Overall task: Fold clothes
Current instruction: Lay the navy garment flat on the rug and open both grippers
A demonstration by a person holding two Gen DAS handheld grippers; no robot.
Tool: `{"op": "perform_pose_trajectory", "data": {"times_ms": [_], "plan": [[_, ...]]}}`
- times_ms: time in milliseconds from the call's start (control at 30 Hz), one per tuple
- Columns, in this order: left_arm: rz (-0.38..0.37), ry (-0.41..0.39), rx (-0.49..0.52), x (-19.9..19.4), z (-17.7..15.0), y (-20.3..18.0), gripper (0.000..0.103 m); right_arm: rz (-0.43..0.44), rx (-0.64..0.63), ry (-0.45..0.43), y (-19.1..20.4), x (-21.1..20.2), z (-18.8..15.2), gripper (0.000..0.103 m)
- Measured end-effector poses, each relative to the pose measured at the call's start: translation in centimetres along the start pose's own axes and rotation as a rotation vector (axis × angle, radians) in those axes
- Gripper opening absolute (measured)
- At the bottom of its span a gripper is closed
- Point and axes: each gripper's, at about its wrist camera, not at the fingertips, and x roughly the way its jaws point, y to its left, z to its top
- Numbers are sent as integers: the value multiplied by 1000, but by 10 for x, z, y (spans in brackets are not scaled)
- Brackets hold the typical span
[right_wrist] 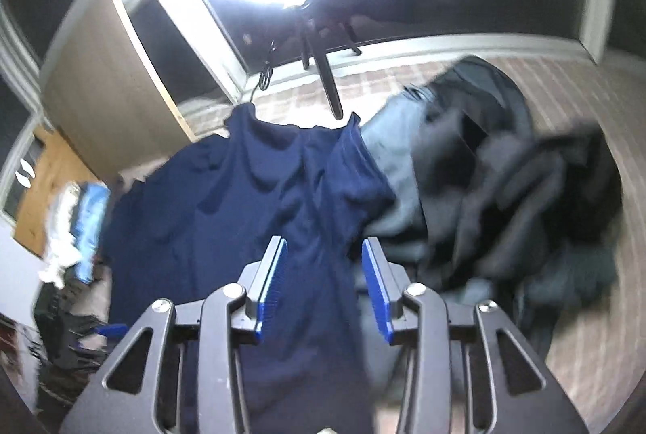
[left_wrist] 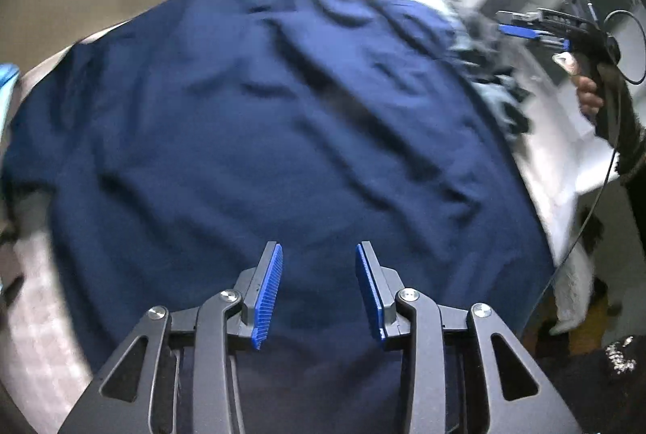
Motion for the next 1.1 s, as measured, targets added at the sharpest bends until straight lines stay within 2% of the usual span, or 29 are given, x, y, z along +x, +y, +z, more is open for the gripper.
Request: {"op": "perform_pose_trajectory", "data": {"times_ms": [133,233,300,367,433,567,733,767,800,833,900,967,1067,1100], "plan": [[41,-16,-148,-6,-6,39,37,-55,-116,45,-6,51,40,39],[114,9,-223,2,-11,61,36,-35,-122,61,-21,86,71,39],[123,29,-266,11,-14,70,36,8,-119,63,-28,106,90,40],[131,15,-276,13,-16,71,38,34,-126,61,-30,121,103,44],[141,21,-280,15,-16,70,38,43,-139,71,-30,138,115,51],[156,25,-292,17,-16,68,42,12,-159,157,-35,182,128,51],[181,37,-280,20,-16,61,49,7,-189,283,-35,218,124,51],[185,39,-279,21,-16,59,52,17,-199,278,-34,219,122,51],[186,40,-279,21,-16,58,54,39,-205,262,-34,216,121,38],[187,40,-280,22,-16,57,55,81,-193,251,-36,211,121,1],[190,41,-281,23,-17,55,57,147,-134,214,-44,197,119,2],[193,42,-277,24,-18,54,58,199,-93,118,-56,165,118,2],[187,38,-282,24,-20,54,61,205,-23,-38,-81,114,116,2],[186,35,-283,24,-21,54,62,179,11,-65,-92,104,115,2]]}}
